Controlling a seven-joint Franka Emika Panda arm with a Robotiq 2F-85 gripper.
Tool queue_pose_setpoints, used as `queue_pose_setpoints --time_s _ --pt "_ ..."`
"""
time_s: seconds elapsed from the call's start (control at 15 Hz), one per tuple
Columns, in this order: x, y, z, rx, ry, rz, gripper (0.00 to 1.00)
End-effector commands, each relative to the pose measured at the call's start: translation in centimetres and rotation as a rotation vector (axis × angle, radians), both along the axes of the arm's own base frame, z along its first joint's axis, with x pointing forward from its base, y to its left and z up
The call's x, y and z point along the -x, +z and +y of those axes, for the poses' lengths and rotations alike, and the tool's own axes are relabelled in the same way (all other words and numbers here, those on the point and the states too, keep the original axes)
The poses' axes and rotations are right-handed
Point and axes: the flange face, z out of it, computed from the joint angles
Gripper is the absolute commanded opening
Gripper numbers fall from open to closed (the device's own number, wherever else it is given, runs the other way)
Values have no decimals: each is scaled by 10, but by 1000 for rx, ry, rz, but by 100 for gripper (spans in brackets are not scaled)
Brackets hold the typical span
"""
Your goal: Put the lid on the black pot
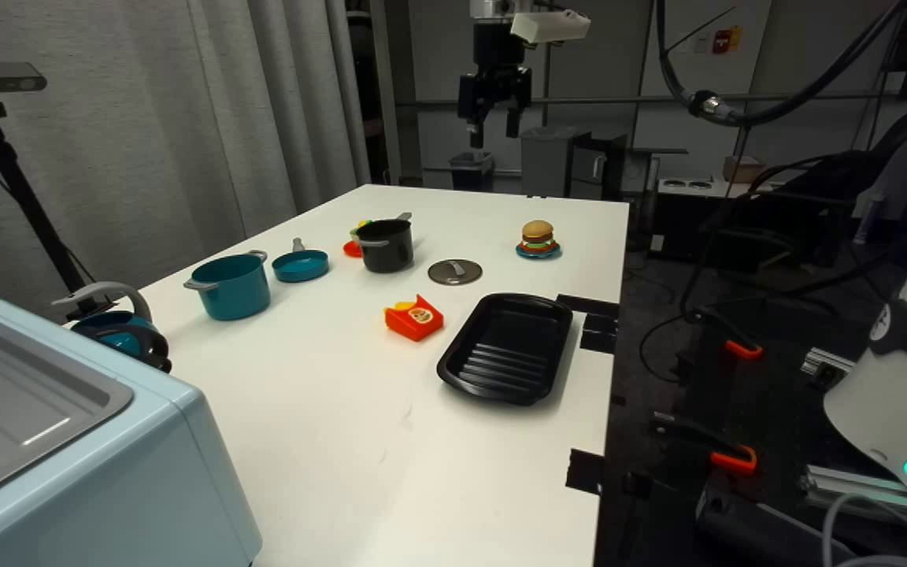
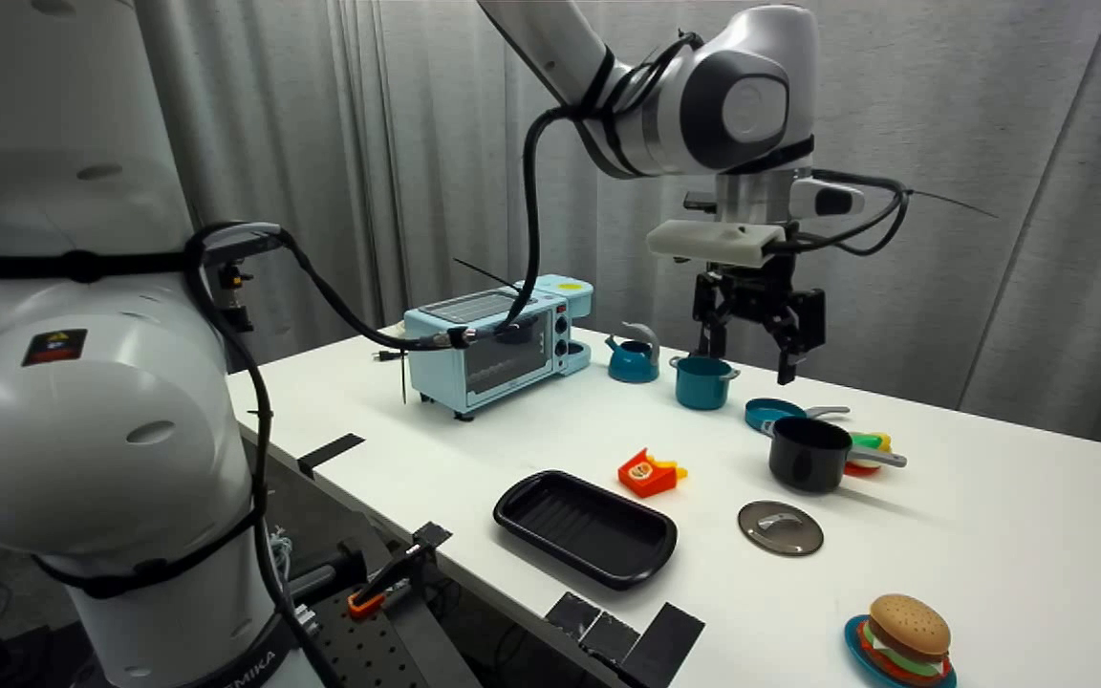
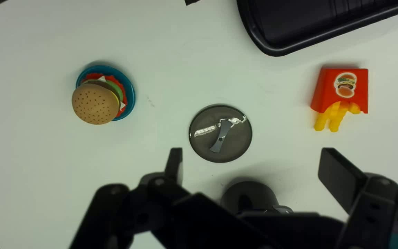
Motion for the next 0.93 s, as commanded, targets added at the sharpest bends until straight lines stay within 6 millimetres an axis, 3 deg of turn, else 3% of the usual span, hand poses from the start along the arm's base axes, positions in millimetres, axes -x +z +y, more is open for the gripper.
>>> queue_pose_setpoints --time_s 0.0,0.47,0.87 --pt "-34 -25 -9 -15 -22 -21 100" --pt "-53 -98 -20 0 -43 -41 100" --pt "-69 -139 -36 21 -65 -24 100"
